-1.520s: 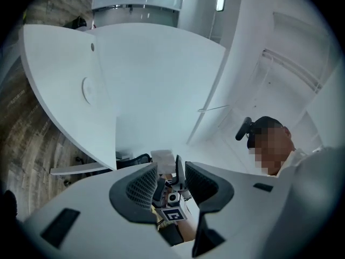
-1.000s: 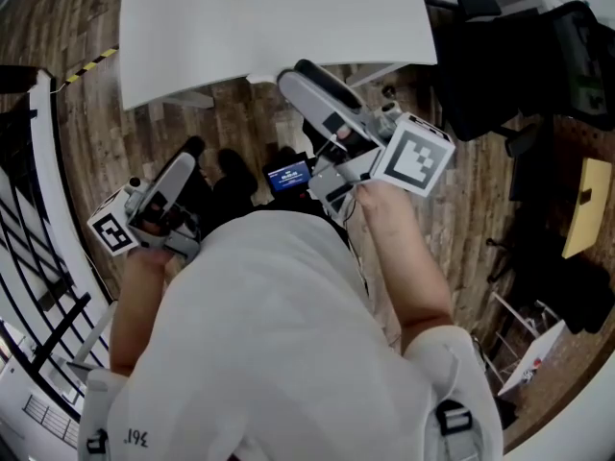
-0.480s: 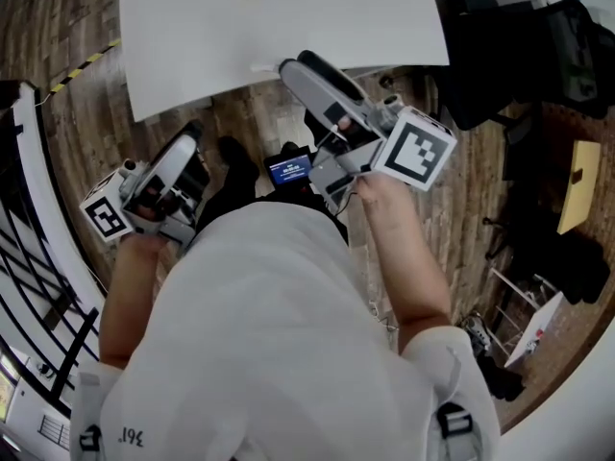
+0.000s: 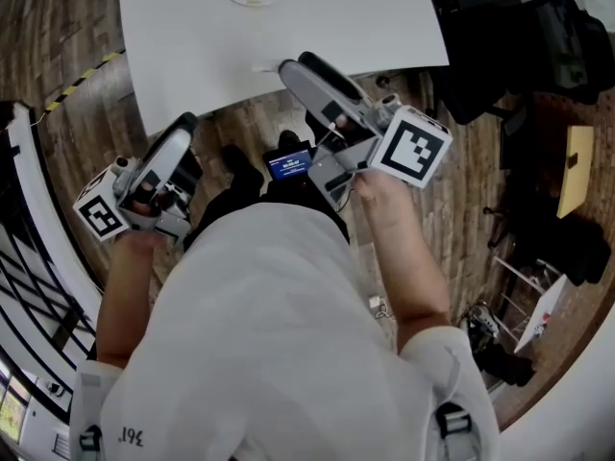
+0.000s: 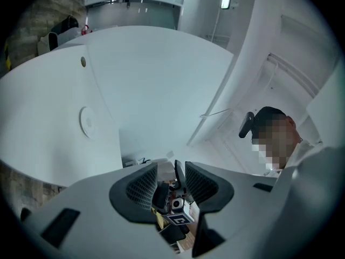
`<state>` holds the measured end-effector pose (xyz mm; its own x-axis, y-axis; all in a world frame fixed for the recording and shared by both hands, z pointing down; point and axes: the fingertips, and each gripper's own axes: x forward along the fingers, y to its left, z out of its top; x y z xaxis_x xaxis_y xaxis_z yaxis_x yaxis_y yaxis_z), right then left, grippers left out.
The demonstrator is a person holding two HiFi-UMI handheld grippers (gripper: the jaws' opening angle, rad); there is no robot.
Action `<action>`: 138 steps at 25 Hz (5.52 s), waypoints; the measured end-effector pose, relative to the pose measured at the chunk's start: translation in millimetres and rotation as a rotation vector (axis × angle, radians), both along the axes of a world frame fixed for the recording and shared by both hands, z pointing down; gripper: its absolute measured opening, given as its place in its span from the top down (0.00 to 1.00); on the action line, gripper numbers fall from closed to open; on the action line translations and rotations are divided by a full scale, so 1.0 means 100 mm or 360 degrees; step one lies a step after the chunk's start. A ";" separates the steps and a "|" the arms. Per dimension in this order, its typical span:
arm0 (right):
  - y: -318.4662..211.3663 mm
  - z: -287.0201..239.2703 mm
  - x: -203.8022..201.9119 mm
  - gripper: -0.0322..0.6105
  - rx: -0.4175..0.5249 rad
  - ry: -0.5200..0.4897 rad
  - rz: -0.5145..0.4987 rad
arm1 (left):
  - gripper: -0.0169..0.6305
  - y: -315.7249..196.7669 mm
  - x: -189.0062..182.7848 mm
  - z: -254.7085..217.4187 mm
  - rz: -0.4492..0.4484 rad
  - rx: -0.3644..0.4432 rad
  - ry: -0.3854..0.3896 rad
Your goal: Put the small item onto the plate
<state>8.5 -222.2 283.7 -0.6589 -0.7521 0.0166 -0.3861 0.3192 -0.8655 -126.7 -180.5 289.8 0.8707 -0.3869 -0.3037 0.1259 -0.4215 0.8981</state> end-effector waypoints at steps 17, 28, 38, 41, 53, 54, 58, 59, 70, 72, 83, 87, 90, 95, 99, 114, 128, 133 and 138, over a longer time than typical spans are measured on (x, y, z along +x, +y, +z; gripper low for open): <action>-0.91 0.34 0.05 0.47 -0.0056 0.0036 -0.0209 | 0.73 -0.81 0.29 0.17 -0.0176 0.0006 -0.0098; -1.38 0.90 0.17 0.47 -0.0173 0.0238 -0.0291 | 0.73 -1.14 0.53 0.44 -0.0188 -0.0073 -0.0204; -1.84 1.43 0.17 0.47 -0.0217 0.0503 -0.0384 | 0.73 -1.38 0.74 0.77 -0.0181 -0.0172 -0.0265; -2.03 1.61 0.15 0.47 -0.0225 0.0597 -0.0400 | 0.73 -1.47 0.72 0.88 -0.0196 -0.0201 -0.0289; -2.78 2.23 0.15 0.47 -0.0098 0.1307 -0.0429 | 0.73 -1.68 0.86 1.21 -0.0209 -0.0292 -0.0415; -2.84 2.24 0.12 0.47 -0.0078 0.1345 -0.0439 | 0.73 -1.70 0.87 1.22 -0.0206 -0.0297 -0.0423; -2.97 2.27 0.02 0.47 -0.0013 0.1485 -0.0470 | 0.73 -1.73 0.87 1.29 -0.0196 -0.0314 -0.0450; -3.00 2.27 0.01 0.47 0.0003 0.1521 -0.0470 | 0.73 -1.73 0.87 1.31 -0.0193 -0.0317 -0.0457; -3.08 2.42 -0.04 0.47 0.0214 0.1857 -0.0491 | 0.73 -1.71 0.86 1.43 -0.0181 -0.0366 -0.0484; -3.02 2.52 -0.01 0.47 0.0174 0.1873 -0.0515 | 0.73 -1.70 0.85 1.44 -0.0182 -0.0369 -0.0487; -2.97 2.67 0.04 0.47 0.0223 0.2004 -0.0523 | 0.73 -1.70 0.87 1.46 -0.0171 -0.0376 -0.0484; -2.95 2.67 0.03 0.47 0.0247 0.2025 -0.0524 | 0.73 -1.70 0.87 1.45 -0.0166 -0.0375 -0.0491; -2.97 2.68 0.04 0.47 0.0256 0.2041 -0.0542 | 0.73 -1.72 0.88 1.44 -0.0169 -0.0366 -0.0490; -2.98 2.67 0.03 0.47 0.0258 0.2063 -0.0563 | 0.73 -1.71 0.88 1.42 -0.0169 -0.0369 -0.0485; -2.98 2.66 0.06 0.47 0.0261 0.2084 -0.0551 | 0.73 -1.70 0.87 1.41 -0.0173 -0.0362 -0.0488; -2.84 2.20 0.14 0.47 0.0263 0.1856 -0.0420 | 0.73 -1.73 0.87 1.23 -0.0219 -0.0292 -0.0432; -2.28 1.27 -0.01 0.95 0.0363 0.1578 -0.0376 | 0.73 -1.58 0.68 0.58 -0.0292 -0.0086 -0.0351; -2.01 0.92 -0.06 0.95 0.0375 0.1435 -0.0327 | 0.73 -1.44 0.59 0.32 -0.0317 0.0020 -0.0355; -1.73 0.67 -0.07 0.95 0.0366 0.1320 -0.0302 | 0.73 -1.29 0.54 0.12 -0.0292 0.0088 -0.0353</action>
